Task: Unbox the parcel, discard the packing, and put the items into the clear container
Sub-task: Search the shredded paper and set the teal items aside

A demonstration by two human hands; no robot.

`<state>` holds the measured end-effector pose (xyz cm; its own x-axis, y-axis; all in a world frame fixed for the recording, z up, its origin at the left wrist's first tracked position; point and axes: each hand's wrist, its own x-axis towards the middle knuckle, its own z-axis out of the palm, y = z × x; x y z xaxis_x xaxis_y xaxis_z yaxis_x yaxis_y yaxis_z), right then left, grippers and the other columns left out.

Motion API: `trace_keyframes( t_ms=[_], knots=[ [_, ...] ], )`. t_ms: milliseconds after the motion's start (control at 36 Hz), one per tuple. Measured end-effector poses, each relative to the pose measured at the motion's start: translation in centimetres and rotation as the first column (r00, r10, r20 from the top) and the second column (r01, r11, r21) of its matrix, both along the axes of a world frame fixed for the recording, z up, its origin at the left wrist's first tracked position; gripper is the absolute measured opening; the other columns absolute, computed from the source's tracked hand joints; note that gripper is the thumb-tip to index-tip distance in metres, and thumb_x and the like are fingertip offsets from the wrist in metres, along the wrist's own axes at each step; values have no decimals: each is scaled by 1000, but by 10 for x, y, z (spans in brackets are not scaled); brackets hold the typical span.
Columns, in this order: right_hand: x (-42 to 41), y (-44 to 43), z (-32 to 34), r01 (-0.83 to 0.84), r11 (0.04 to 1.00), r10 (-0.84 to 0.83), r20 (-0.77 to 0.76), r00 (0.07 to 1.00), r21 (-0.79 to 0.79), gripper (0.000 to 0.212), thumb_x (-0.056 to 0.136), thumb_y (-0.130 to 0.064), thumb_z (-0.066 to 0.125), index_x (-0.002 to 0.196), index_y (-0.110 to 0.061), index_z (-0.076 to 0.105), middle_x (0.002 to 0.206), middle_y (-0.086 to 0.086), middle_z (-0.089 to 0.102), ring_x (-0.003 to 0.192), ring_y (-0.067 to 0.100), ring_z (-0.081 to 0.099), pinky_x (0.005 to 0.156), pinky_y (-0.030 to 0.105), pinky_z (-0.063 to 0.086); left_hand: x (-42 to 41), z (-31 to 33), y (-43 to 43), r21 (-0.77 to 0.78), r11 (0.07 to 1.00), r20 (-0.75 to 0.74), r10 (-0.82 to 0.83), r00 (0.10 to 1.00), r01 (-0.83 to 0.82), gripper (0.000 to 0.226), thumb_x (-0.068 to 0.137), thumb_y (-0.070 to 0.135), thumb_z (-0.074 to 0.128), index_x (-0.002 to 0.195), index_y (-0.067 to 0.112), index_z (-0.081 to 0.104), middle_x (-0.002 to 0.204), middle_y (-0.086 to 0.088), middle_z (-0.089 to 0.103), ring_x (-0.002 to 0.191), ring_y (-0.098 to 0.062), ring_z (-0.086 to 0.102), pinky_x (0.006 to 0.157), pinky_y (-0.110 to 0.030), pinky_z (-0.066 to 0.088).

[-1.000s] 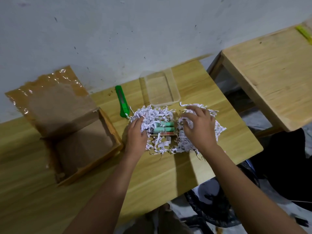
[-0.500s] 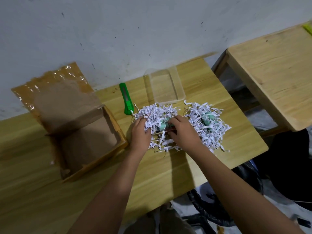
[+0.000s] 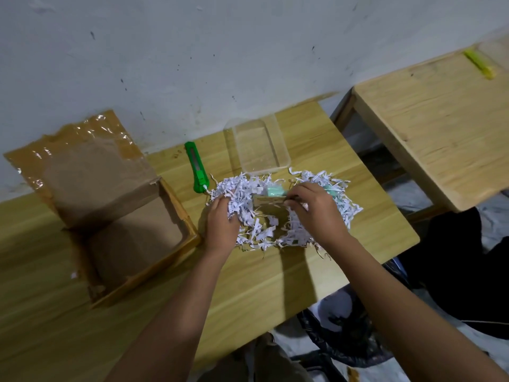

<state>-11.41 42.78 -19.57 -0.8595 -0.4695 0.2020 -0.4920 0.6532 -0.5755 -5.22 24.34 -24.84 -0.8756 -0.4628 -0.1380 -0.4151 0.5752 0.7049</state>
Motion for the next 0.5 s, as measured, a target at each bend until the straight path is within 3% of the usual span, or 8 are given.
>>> trace_keyframes(
  t_ms=[56, 139, 194, 333, 500],
  knots=[
    [-4, 7, 8, 58, 997, -58, -5, 998, -58, 9, 82, -9, 67, 89, -4, 68, 87, 10, 66, 79, 21, 59, 72, 29, 52, 0, -2, 2, -14, 1000, -2, 3, 1000, -3, 33, 85, 1, 52, 118, -2, 53, 126, -17, 53, 120, -32, 44, 99, -35, 35],
    [-14, 15, 21, 156, 977, -161, -27, 987, -145, 10, 80, -10, 70, 88, -4, 70, 87, 6, 66, 77, 12, 55, 73, 6, 42, 0, -3, 4, -28, 1000, -2, 9, 1000, -9, 29, 86, 3, 53, 114, -2, 54, 123, -18, 53, 118, -33, 44, 97, -36, 35],
    [-24, 18, 28, 229, 946, -237, -10, 971, -230, 11, 79, -11, 71, 88, -5, 71, 86, 4, 65, 74, 11, 57, 72, 2, 40, 0, -5, 4, -59, 998, 10, 6, 1000, -6, 29, 86, 5, 53, 114, -2, 53, 123, -18, 53, 117, -33, 44, 97, -39, 37],
    [-62, 17, 27, 389, 836, -390, 80, 917, -386, 11, 78, -11, 72, 88, -7, 72, 85, 3, 66, 72, 7, 58, 69, 12, 47, 0, -10, 6, -126, 992, 1, -4, 1000, 4, 25, 83, 5, 55, 108, -1, 56, 117, -18, 56, 112, -35, 47, 94, -45, 42],
    [-111, 11, -4, 460, 837, -416, 202, 887, -297, 13, 77, -10, 72, 89, -5, 72, 91, 9, 69, 82, 16, 62, 80, 27, 53, 1, -17, 10, -178, 984, -41, 13, 999, -20, 27, 81, 5, 56, 107, 1, 57, 119, -15, 56, 114, -34, 48, 95, -42, 42]
  ],
)
